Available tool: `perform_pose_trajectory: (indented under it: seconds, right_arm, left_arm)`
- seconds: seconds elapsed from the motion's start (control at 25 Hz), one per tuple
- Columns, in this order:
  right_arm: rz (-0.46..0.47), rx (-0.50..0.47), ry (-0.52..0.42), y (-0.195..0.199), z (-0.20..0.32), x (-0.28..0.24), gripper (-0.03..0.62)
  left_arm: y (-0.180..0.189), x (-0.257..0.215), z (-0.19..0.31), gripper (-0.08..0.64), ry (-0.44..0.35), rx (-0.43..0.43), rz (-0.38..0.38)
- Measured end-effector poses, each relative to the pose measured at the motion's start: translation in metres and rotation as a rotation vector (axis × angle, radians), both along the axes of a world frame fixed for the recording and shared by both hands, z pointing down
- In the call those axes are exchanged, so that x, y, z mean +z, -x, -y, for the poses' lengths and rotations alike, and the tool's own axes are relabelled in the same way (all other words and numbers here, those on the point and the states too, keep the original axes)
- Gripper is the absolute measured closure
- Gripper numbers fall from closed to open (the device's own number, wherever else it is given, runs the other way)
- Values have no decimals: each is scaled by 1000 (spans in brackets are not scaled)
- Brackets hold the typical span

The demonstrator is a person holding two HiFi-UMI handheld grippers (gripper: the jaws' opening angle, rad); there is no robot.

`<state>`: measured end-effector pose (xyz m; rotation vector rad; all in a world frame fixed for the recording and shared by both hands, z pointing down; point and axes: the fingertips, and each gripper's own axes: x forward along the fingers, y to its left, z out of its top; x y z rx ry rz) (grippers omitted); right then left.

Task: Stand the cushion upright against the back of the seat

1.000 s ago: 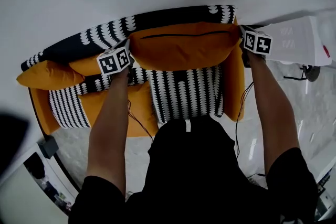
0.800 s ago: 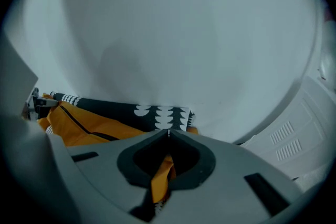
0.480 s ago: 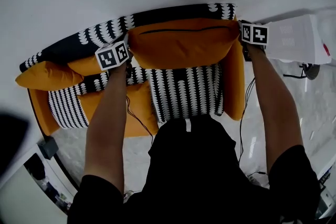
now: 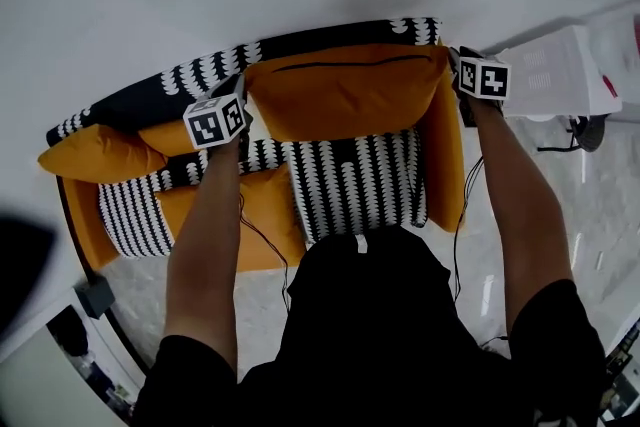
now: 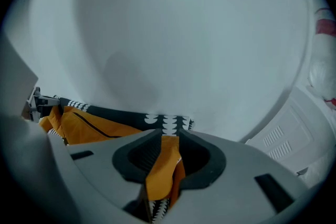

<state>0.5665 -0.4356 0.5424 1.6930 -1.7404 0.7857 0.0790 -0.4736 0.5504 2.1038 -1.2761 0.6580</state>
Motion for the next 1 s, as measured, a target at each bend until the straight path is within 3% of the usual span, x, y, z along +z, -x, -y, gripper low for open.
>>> perform_pose_trajectory:
  seconds: [0.24,0.6,1.0]
  right_arm:
    - [66,-7,-62,30,-31,-26,494]
    - [297,-37,-228,98,-111,-101,543]
    - [462,-160,-339,157,-211,-170,557]
  left_arm:
    - [-9,-19,-27,535,-29,36,-62]
    - [-57,-68,-83,541,-88,217,-197]
    - [-105,-144,-184,543,-149,341,-210]
